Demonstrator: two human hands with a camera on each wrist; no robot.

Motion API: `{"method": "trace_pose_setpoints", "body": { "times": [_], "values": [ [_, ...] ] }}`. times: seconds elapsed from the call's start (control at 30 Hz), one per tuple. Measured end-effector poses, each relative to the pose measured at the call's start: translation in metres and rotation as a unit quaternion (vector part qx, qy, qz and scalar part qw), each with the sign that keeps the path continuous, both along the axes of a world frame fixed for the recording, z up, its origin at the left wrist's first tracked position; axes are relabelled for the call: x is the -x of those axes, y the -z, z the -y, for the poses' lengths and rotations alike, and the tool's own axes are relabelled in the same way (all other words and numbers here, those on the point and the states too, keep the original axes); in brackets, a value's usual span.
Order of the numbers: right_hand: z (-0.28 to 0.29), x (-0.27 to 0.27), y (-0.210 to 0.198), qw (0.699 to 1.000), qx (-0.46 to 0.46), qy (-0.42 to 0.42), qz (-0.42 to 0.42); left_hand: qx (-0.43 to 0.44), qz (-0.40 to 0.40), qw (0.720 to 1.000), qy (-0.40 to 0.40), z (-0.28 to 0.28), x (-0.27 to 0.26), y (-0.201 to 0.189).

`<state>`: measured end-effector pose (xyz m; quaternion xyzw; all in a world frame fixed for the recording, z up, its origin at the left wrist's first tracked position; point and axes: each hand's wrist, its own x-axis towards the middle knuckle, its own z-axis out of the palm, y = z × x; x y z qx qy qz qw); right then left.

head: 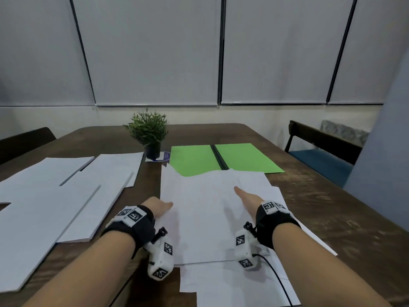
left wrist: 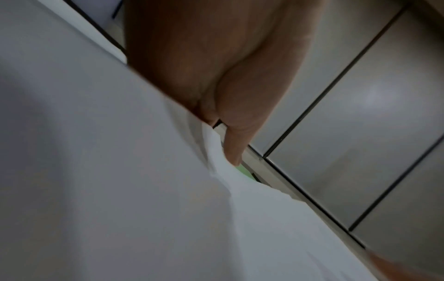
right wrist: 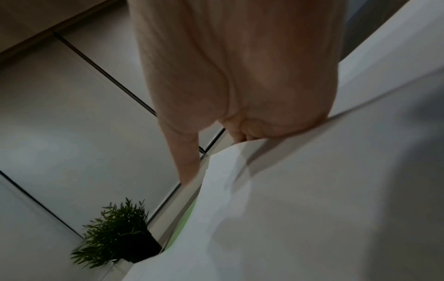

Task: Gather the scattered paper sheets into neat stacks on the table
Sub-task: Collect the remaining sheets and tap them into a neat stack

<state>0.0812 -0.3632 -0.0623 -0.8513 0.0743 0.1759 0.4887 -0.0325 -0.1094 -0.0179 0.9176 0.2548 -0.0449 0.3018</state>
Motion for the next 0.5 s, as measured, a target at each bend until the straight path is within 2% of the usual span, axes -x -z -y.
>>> {"method": "trace_pose_setpoints", "body": {
  "times": [0.1,0.17,0.33,0.43,0.5],
  "values": [
    [0.004,-0.008,0.014,0.999,0.035,-0.031,0.007,-0.015,-0.032,0.999,0.032,0.016,-0.004,0.0],
    [0.003,0.001,0.005,0.994,0.085,-0.063,0.018,-0.02,-0.039,0.998,0.041,0.02,-0.006,-0.003],
    [0.001,0.005,0.004,0.988,0.11,-0.086,0.071,0.022,-0.04,0.998,0.04,0.015,-0.008,0.0],
    [0.001,0.009,0.002,0.989,-0.002,-0.09,0.117,0.115,0.006,0.993,-0.012,0.001,-0.007,0.004],
    [0.0,0.016,-0.009,0.982,-0.079,-0.093,0.145,0.206,0.069,0.974,-0.055,-0.009,-0.006,0.003]
  ]
}}
